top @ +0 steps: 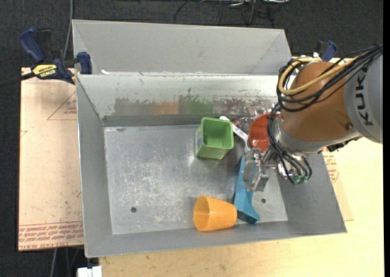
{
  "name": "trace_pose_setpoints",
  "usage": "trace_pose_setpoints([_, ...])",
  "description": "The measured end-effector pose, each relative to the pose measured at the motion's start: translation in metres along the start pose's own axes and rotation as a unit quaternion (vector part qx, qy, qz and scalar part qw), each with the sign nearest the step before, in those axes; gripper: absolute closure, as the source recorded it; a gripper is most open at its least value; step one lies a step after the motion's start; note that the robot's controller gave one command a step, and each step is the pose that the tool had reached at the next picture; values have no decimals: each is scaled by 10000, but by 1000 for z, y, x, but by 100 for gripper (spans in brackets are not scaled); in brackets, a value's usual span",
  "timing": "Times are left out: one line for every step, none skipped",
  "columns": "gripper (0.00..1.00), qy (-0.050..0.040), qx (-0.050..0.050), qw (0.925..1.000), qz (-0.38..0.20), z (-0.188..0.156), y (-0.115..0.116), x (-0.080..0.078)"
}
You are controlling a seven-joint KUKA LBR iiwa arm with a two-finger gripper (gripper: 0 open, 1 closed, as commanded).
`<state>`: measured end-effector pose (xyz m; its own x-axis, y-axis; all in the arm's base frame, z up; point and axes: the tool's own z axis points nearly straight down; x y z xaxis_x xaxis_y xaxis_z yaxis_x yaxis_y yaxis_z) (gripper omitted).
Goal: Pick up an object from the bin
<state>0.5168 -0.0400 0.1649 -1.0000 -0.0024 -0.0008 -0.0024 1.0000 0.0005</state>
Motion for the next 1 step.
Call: trace_pose_setpoints([0, -59, -4, 9998, 216, -72, 5, -35])
